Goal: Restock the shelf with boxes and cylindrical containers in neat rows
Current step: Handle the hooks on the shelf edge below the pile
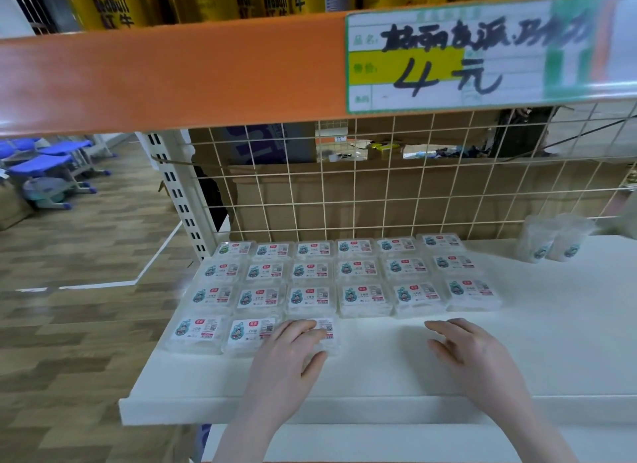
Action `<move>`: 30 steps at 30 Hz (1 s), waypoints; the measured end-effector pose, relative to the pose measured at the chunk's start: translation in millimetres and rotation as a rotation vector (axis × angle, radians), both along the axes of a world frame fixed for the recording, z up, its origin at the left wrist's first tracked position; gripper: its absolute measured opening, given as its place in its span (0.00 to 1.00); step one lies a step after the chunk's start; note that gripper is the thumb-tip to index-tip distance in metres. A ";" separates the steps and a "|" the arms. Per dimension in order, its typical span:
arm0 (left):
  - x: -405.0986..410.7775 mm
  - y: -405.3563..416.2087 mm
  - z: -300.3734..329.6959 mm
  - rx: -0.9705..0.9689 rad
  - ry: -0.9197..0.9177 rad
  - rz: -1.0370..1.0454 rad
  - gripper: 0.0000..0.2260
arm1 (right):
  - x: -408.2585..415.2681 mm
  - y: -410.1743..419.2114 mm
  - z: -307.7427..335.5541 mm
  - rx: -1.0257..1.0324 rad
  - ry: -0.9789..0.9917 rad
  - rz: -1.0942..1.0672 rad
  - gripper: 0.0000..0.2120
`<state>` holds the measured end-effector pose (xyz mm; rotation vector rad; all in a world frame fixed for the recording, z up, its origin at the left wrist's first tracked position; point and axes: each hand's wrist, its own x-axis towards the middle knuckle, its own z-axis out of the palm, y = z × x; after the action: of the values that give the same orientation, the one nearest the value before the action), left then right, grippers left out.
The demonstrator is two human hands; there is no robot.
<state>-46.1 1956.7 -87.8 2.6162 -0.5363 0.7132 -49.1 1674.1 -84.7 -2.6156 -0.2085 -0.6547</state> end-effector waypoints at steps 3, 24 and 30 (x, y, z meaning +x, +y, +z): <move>-3.4 -11.0 0.2 -0.009 -0.038 0.067 0.14 | 2.4 -11.2 -0.8 -0.003 -0.025 -0.019 0.16; -38.5 -101.0 20.9 0.042 0.089 0.357 0.17 | -43.4 -86.1 -4.8 -0.028 -0.186 -0.278 0.08; -69.1 -122.9 21.3 -0.005 0.127 0.296 0.16 | -104.5 -97.9 3.1 -0.090 -0.113 -0.465 0.13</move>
<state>-115.2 1833.8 -66.5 2.7432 -0.1096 0.6260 -153.7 1576.2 -81.6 -2.7344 0.3579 -0.9659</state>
